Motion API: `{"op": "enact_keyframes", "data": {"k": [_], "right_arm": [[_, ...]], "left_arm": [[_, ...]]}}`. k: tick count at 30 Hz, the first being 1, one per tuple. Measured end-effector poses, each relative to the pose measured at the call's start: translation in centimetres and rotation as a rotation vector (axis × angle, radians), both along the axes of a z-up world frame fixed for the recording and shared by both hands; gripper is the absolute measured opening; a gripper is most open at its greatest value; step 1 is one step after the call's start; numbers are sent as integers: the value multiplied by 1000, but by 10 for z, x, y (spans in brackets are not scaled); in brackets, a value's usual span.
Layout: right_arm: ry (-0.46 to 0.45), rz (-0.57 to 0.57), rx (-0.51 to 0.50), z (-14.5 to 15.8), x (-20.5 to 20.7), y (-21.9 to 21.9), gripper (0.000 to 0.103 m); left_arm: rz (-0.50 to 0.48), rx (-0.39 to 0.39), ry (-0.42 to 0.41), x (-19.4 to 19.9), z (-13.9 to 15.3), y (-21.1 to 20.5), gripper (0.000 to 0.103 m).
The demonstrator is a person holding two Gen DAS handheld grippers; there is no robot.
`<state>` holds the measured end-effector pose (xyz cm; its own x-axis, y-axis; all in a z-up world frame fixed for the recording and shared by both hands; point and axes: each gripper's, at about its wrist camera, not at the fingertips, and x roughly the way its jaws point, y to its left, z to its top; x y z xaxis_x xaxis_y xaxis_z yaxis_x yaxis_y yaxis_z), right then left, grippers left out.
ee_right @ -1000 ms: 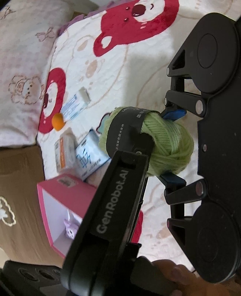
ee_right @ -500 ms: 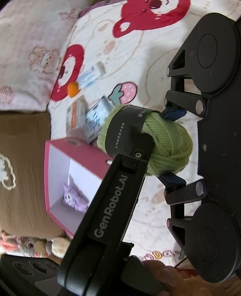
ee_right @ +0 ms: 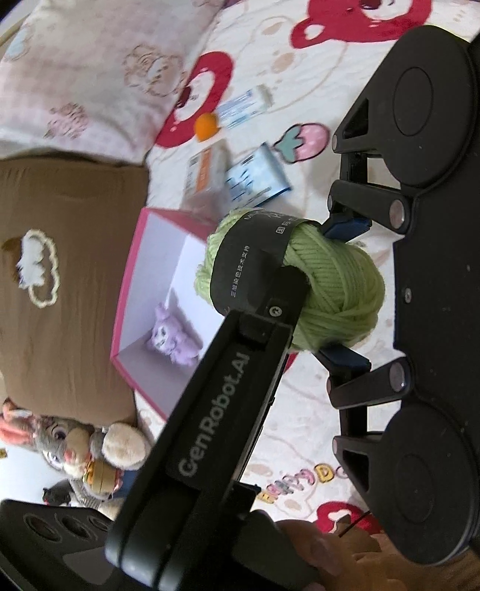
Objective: Organize objects
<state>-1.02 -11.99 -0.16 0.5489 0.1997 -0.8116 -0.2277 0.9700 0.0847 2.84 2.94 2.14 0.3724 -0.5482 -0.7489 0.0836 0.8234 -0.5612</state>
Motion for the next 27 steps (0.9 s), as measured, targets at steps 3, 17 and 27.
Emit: {"op": "enact_keyframes", "data": {"k": [3,17,27], "right_arm": [[-13,26,5,4,4,9,62],[-111,138,37,13,37,48,62],[-111,133,75,3,74,62,62]], "left_arm": [[26,-15,-6,-2,2,17,42],[154,-85,-52,5,1,88,42],[204,-64,-57,30,-11,112,42]]}}
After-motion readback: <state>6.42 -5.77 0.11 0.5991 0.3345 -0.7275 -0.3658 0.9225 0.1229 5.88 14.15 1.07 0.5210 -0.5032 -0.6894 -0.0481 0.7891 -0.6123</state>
